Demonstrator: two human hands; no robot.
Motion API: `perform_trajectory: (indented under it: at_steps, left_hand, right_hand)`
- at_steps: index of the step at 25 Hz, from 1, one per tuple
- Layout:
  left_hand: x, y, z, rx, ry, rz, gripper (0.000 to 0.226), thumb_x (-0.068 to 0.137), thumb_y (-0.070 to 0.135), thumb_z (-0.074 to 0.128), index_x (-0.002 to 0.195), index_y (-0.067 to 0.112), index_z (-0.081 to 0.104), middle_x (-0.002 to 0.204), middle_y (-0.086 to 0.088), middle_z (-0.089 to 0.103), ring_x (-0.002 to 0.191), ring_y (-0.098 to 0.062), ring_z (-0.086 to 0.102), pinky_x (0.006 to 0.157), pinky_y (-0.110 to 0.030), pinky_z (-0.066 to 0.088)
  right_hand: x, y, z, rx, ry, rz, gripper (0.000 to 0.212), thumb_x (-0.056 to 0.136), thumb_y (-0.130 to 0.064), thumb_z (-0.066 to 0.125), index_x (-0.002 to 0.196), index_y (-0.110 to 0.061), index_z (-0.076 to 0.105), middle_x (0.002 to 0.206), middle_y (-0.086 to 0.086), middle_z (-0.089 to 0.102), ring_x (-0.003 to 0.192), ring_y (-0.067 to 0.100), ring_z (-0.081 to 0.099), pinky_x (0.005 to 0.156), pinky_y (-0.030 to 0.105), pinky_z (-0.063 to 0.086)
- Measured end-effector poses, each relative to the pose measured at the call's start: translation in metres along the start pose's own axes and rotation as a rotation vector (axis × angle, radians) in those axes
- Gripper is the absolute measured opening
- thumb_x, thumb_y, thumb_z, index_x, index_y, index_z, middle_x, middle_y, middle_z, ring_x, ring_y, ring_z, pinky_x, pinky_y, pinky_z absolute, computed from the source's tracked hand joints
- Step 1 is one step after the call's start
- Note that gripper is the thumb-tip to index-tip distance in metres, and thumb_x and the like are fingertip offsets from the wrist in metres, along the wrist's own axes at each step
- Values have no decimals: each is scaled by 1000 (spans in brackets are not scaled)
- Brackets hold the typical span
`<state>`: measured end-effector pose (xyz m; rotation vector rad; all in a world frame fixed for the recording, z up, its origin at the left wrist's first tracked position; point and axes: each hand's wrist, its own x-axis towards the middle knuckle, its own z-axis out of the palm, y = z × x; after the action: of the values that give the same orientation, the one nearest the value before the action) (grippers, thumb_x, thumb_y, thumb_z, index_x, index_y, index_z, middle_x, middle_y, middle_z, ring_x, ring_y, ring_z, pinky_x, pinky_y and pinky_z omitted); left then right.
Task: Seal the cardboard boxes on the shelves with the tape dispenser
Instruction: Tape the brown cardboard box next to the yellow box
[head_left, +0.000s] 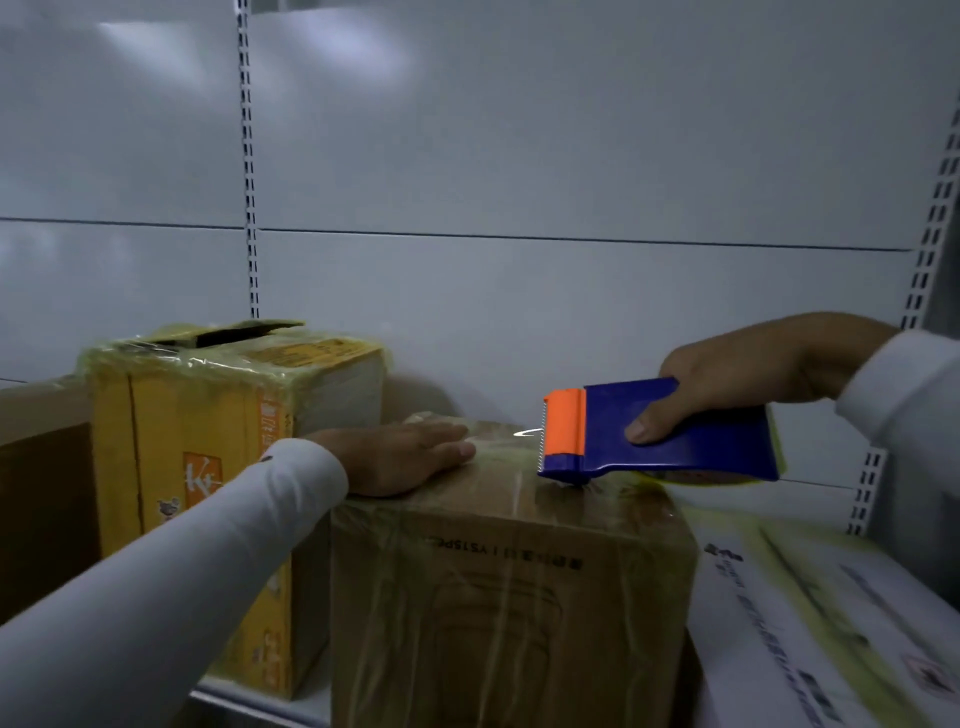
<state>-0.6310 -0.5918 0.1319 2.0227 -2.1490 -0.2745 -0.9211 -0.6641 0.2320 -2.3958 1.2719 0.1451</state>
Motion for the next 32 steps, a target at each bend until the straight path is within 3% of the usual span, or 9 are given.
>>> perform_trajectory:
  at_steps: [4,7,10,13,16,22,27,32]
  left_hand:
    - [-7,-11,-1,-46,-11,48,63,89,69,22,146,41,24,158,13,14,145,-12,11,111,-32,9]
    - [-9,-17,-3,-91,-16,64,77,76,77,20,145,44,25,158,13,11,145,-11,9,112,-34,6]
    - [-6,-9,-2,-48,-35,108,78,74,79,21,142,43,31,155,11,25,142,-14,22,104,-31,16]
    - [-10,-1,-7,97,154,103,81,74,82,28,142,38,34,150,9,36,136,-16,35,106,-33,26]
    - [-14,28,4,217,382,243,85,72,87,30,141,38,36,145,12,44,130,-13,44,104,-31,35]
    - [5,57,28,115,223,233,60,89,68,32,141,39,36,148,12,40,135,-12,36,109,-29,25]
    - [5,26,20,47,128,250,52,86,70,36,136,54,34,146,20,39,131,-3,36,102,-20,21]
    - [9,13,15,1,85,313,59,74,81,31,131,62,33,145,21,40,133,-5,36,111,-27,22]
  right_hand:
    - [-22,12,0,92,-45,0,48,77,-56,74,91,-10,72,86,10,76,70,18,71,61,24,53]
    - [-46,40,5,188,-43,69,55,74,-55,69,97,-5,72,91,16,75,72,21,70,62,25,53]
    - [-55,61,18,264,-51,99,57,76,-52,65,104,-3,70,96,16,75,75,22,71,64,26,54]
    - [-53,72,34,406,2,80,56,75,-51,67,102,-2,70,95,16,75,72,22,71,61,26,55]
    - [-48,75,45,498,18,33,58,62,-55,75,92,-5,70,80,11,73,62,17,67,54,23,52]
    - [-46,81,53,578,-63,-33,73,45,-64,88,89,-8,71,78,11,72,61,17,68,54,24,53]
    - [-46,76,69,664,-28,-44,65,52,-54,86,87,-3,66,67,11,68,52,15,63,48,23,51]
    - [-67,55,83,678,37,-5,84,39,-62,91,92,-1,68,77,15,68,58,18,64,51,24,52]
